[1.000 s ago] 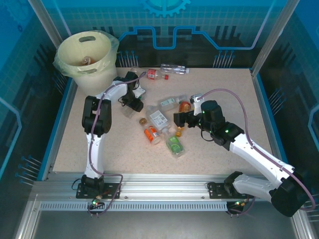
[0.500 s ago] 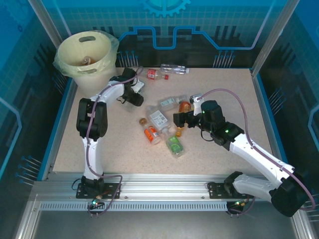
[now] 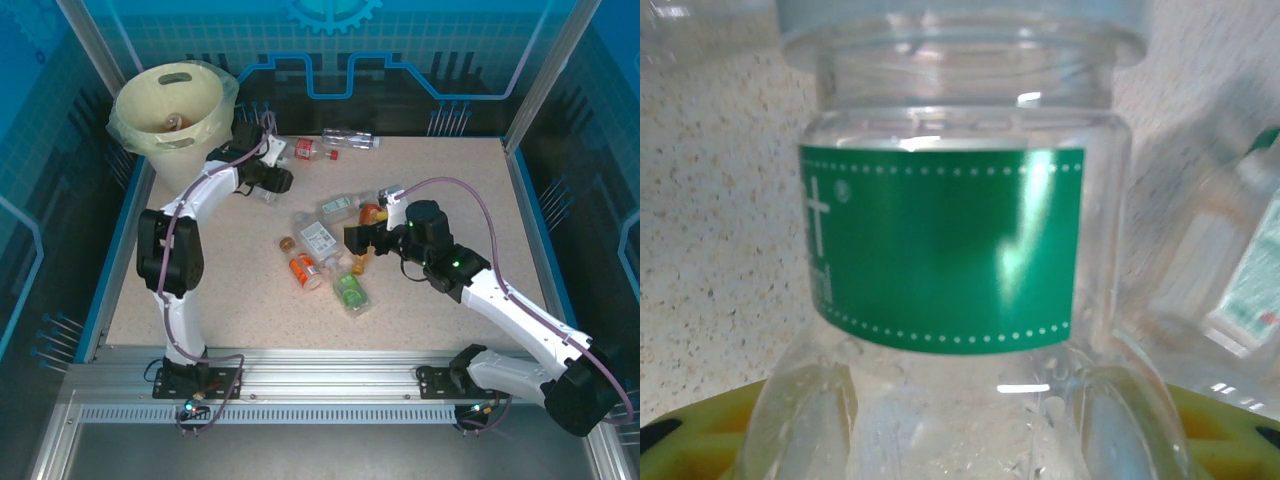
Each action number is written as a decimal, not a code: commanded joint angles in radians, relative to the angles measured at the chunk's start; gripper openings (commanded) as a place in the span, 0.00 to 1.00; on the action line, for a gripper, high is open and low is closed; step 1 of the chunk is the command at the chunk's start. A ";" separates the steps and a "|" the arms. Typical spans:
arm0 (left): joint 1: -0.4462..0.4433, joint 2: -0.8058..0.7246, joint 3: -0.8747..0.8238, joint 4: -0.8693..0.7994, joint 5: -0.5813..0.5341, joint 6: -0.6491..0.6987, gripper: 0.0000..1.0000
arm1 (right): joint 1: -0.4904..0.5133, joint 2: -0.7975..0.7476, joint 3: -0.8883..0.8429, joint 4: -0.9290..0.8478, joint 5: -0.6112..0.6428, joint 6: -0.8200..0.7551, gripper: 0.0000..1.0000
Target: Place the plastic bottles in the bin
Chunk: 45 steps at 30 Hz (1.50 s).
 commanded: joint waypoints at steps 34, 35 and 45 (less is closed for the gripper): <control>0.318 0.062 0.558 0.334 -0.280 -1.089 0.40 | 0.004 0.003 0.026 -0.007 0.020 -0.003 1.00; 0.331 0.075 0.573 0.325 -0.270 -1.125 0.39 | 0.005 0.003 0.027 -0.012 0.020 -0.003 1.00; 0.384 0.186 0.672 0.233 -0.313 -1.303 0.44 | 0.004 -0.009 0.020 -0.014 0.032 0.002 1.00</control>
